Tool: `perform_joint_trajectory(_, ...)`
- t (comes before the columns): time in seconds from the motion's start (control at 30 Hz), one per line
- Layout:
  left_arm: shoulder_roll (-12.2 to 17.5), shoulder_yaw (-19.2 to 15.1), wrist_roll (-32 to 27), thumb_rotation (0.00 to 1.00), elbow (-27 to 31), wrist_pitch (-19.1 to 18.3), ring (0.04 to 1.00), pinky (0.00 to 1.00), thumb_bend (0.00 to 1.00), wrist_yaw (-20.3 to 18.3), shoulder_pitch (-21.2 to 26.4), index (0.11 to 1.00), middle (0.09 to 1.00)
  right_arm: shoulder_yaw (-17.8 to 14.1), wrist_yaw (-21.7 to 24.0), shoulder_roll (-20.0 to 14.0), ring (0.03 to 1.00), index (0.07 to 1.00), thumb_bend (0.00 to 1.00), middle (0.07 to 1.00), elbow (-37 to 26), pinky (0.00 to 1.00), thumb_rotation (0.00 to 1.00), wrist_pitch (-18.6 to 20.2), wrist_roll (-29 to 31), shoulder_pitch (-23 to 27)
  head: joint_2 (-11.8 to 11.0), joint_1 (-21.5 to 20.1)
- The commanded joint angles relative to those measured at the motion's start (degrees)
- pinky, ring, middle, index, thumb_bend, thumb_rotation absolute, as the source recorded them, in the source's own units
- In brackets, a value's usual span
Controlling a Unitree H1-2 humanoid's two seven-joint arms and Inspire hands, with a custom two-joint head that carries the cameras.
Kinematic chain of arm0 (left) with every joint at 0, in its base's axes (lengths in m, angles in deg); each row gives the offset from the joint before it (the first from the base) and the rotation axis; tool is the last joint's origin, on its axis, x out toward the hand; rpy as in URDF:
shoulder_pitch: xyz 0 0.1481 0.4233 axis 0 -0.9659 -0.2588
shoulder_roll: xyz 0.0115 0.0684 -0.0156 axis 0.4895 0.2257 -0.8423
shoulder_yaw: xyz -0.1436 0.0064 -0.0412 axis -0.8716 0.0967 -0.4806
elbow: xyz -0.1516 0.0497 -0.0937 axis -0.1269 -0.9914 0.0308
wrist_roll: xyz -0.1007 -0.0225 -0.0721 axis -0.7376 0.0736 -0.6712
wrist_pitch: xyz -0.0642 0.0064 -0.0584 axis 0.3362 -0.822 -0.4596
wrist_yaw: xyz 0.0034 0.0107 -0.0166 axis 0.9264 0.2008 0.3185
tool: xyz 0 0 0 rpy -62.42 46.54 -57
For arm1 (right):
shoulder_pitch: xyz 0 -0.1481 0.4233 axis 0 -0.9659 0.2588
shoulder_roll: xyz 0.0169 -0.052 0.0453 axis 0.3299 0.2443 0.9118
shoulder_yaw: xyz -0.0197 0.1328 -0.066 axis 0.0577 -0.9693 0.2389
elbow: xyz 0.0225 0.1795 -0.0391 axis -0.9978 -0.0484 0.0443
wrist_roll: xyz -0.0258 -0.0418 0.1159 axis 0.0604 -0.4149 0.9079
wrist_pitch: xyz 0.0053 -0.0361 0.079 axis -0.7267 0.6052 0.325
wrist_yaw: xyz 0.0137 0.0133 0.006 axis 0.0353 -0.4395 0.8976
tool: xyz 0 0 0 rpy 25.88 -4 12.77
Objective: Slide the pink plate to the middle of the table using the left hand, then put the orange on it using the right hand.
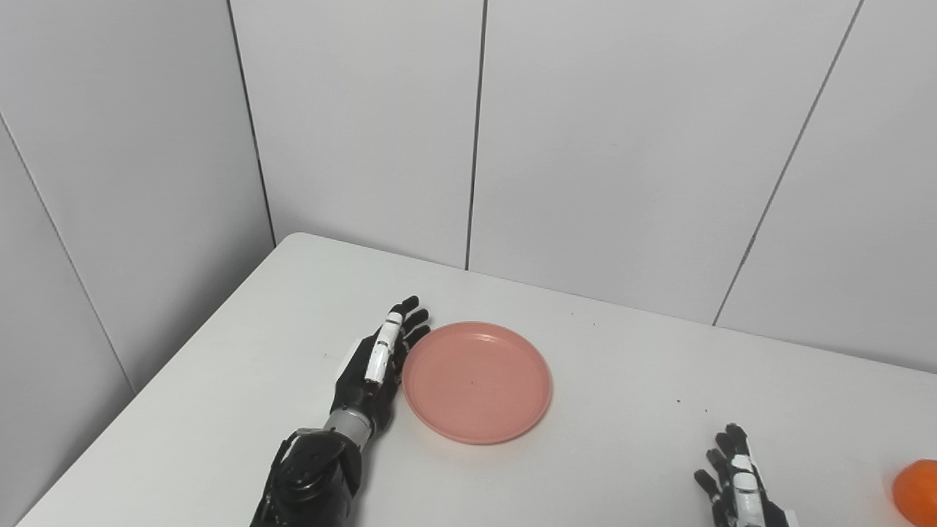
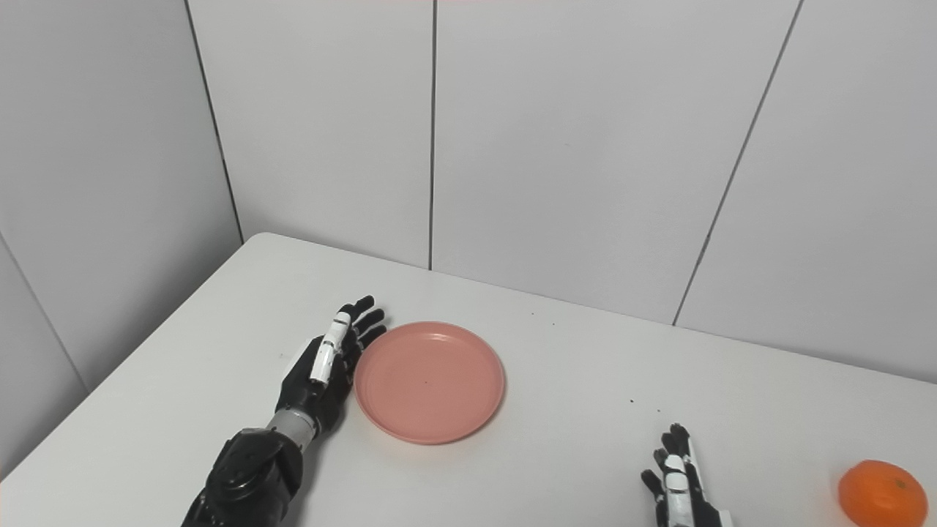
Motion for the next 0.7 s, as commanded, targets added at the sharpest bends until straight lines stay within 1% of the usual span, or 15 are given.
perform_joint_trajectory(0.0, -1.5, 1.76, 0.72, 1.0, 1.17, -1.48, 0.924, 0.91, 0.36, -0.7, 1.54, 0.9, 0.924, 0.13, -0.07, 0.47, 0.987, 0.989, 0.25, 0.99, -1.0, 1.0, 1.0, -0.03, -0.16, 0.8, 0.17, -0.42)
perform_joint_trajectory(0.1, -2.03, 2.66, 1.24, 1.0, 1.28, -1.44, 0.921, 0.91, 0.37, -1.15, 1.55, 0.9, 0.921, 0.28, -0.25, 0.8, 0.986, 0.988, 0.26, 0.989, -1.13, 1.0, 1.0, -0.11, -0.41, 0.71, 0.55, -1.22)
perform_joint_trajectory(0.13, -2.17, 2.91, 1.3, 1.0, 1.33, -1.52, 0.929, 0.92, 0.36, -1.29, 1.53, 0.912, 0.928, 0.3, -0.32, 0.91, 0.983, 0.987, 0.26, 0.986, -1.15, 1.0, 1.0, -0.14, -0.49, 0.69, 0.63, -1.41)
perform_joint_trajectory(0.23, -2.29, 3.86, 1.85, 1.0, 2.01, -2.67, 0.926, 0.91, 0.36, -1.2, 1.49, 0.916, 0.925, 0.43, -0.57, 1.38, 0.982, 0.985, 0.25, 0.984, -1.55, 1.0, 1.0, 0.56, -0.6, 0.68, 1.2, -2.88)
perform_joint_trajectory(0.33, -2.43, 4.71, 2.1, 1.0, 2.29, -2.79, 0.923, 0.91, 0.36, -1.55, 1.44, 0.919, 0.924, 0.65, -0.81, 1.75, 0.98, 0.982, 0.25, 0.982, -1.73, 1.0, 1.0, 0.81, -0.82, 0.64, 1.47, -4.03)
perform_joint_trajectory(0.47, -3.14, 5.88, 2.74, 1.0, 2.38, -3.21, 0.917, 0.9, 0.36, -1.42, 1.48, 0.915, 0.921, 0.96, -1.11, 2.37, 0.977, 0.976, 0.25, 0.978, -1.66, 1.0, 1.0, 0.21, -1.08, 0.59, 1.9, -5.16)
perform_joint_trajectory(0.57, -3.68, 6.44, 2.9, 1.0, 2.32, -3.22, 0.919, 0.9, 0.36, -1.46, 1.45, 0.914, 0.921, 1.05, -1.25, 2.81, 0.978, 0.973, 0.25, 0.977, -2.0, 1.0, 1.0, 0.77, -1.09, 0.56, 2.19, -5.85)
perform_joint_trajectory(0.67, -4.8, 7.15, 3.01, 1.0, 2.12, -3.28, 0.922, 0.91, 0.36, -1.85, 1.42, 0.915, 0.925, 1.14, -1.45, 3.35, 0.98, 0.977, 0.26, 0.98, -2.23, 1.0, 1.0, 0.81, -1.1, 0.63, 2.93, -7.04)
